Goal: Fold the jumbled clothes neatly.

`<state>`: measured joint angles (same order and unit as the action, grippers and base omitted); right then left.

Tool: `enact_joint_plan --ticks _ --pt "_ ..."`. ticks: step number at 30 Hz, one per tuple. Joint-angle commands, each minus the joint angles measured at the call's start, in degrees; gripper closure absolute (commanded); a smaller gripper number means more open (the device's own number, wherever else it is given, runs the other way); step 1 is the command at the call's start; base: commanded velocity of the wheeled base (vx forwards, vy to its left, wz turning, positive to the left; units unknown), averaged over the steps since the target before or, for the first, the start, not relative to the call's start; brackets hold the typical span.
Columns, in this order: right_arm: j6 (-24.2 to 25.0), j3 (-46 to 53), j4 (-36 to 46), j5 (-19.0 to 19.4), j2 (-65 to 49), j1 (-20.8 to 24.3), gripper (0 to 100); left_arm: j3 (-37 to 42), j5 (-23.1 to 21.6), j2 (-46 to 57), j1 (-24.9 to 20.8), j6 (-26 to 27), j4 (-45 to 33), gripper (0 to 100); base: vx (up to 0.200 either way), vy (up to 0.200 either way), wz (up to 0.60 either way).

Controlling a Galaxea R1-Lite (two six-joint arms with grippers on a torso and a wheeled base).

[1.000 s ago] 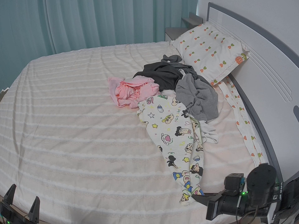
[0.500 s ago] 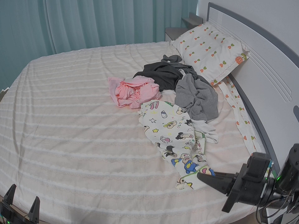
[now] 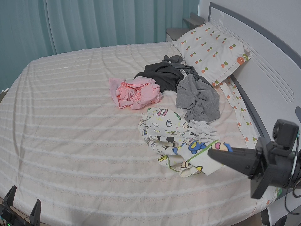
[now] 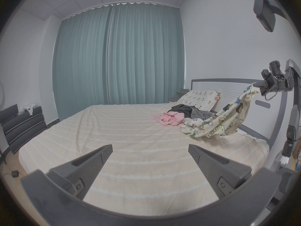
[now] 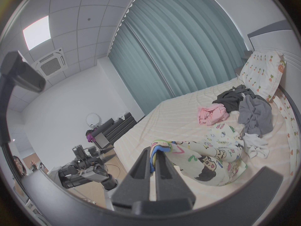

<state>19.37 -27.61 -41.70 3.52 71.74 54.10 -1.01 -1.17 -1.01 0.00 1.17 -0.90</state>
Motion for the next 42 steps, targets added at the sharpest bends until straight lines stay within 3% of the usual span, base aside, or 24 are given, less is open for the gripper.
enact_joint_plan --ticks 1,4,5,7,8,10,11,12,14,15,20,28,35,42 --pt "0.2 -3.4 2.9 2.1 -6.8 -0.1 100 -1.4 -4.4 0.0 -0.1 2.0 1.0 0 0.000 0.000 0.00" --pt "0.2 -3.7 4.4 3.9 -8.1 -0.1 100 -15.4 -8.0 -9.8 -0.2 -4.6 2.7 0 0.000 0.000 0.00" --pt "0.3 -4.4 5.2 4.7 -8.3 -0.1 100 -21.3 -11.4 -16.5 -0.4 -8.3 2.5 0 0.000 0.000 0.00" --pt "0.4 -5.1 5.7 5.0 -8.4 -0.1 100 -23.6 -16.8 -20.9 -0.9 -7.8 2.6 0 0.000 0.000 0.00" --pt "1.0 -6.2 5.8 5.5 -8.2 -0.2 100 -26.3 -28.6 -30.6 -2.4 -6.7 2.9 0 0.000 0.000 0.00" --pt "1.4 -8.0 5.9 6.2 -8.2 -0.2 100 -26.5 -34.0 -36.8 -3.1 -5.7 2.7 0 0.000 0.000 0.00" --pt "1.4 -8.0 5.9 6.2 -8.2 -0.2 100 -26.5 -34.0 -36.8 -3.1 -5.7 2.7 0 0.000 0.000 0.00" --pt "2.3 -10.1 6.2 7.3 -7.8 -0.2 100 -25.6 -35.8 -46.0 -6.5 -1.0 2.6 0 0.000 0.000 0.00" --pt "2.8 -10.7 6.5 7.5 -7.3 -0.2 100 -24.7 -35.3 -50.6 -9.4 1.5 2.9 0 0.000 0.000 0.00" --pt "3.7 -11.8 7.2 7.6 -6.2 -0.6 100 -23.0 -34.7 -58.1 -13.6 5.5 3.8 0 0.000 0.000 0.00" --pt "4.0 -17.0 9.4 10.7 -4.4 -3.2 100 -18.1 -34.4 -75.7 -21.4 15.7 10.5 0 0.000 0.000 0.00" --pt "6.6 -22.3 11.7 16.5 -2.4 -6.9 100 -11.6 -35.3 -95.8 -24.3 23.9 29.7 0 0.000 0.000 0.00" --pt "8.6 -27.8 11.7 16.3 2.8 -7.3 100 -9.2 -35.8 -109.5 -30.7 24.4 46.3 0 0.000 0.000 0.00" --pt "11.2 -33.4 11.5 16.0 7.3 -9.6 100 -9.4 -33.7 -111.7 -34.6 20.7 54.5 0 0.000 0.000 0.00"
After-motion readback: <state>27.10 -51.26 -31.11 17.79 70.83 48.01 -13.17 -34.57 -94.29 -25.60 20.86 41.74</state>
